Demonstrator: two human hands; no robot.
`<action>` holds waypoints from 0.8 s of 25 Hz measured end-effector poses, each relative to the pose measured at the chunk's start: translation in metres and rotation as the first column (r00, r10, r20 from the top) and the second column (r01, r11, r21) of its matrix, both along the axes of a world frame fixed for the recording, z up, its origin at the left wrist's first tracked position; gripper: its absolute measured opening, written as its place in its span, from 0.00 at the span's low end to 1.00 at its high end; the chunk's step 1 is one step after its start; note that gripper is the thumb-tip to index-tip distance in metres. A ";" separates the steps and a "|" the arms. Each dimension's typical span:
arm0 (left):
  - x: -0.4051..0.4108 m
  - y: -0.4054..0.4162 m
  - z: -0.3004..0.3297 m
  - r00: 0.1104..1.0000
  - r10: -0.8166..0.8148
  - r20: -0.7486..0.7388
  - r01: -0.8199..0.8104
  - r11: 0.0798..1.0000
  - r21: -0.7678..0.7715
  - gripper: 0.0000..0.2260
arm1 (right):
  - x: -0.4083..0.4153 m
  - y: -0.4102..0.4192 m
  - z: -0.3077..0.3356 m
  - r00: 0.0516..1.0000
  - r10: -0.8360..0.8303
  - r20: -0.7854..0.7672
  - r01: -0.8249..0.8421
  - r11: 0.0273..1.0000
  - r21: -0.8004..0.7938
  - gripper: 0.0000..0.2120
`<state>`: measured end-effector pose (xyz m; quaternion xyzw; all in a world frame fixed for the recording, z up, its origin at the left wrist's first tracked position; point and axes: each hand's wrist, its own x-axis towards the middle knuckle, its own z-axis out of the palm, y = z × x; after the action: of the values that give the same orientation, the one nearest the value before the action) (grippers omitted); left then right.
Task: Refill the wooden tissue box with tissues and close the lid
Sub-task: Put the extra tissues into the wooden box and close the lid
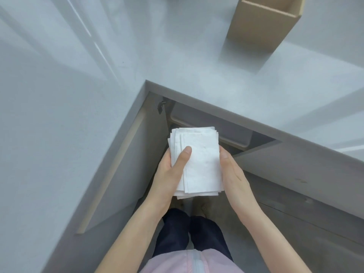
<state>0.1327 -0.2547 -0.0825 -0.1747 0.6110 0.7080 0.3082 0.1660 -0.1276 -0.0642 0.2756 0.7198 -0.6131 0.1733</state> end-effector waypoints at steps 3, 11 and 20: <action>0.003 0.000 0.026 0.996 -0.076 -0.047 0.078 0.996 0.034 0.25 | 0.006 -0.006 0.027 0.998 -0.044 -0.053 0.045 0.999 0.017 0.14; -0.004 0.024 0.071 0.963 -0.179 -0.201 0.189 0.982 0.031 0.25 | 0.003 -0.002 0.061 0.981 -0.011 -0.196 0.056 0.972 0.228 0.25; -0.073 0.073 0.091 0.978 -0.048 -0.203 0.048 0.999 -0.004 0.19 | -0.053 0.060 0.081 0.983 -0.135 -0.124 0.125 0.989 -0.085 0.21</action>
<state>0.0598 -0.1820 0.0087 -0.0868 0.6428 0.7148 0.2614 0.1132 -0.0675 0.0171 0.2747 0.6858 -0.6670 0.0963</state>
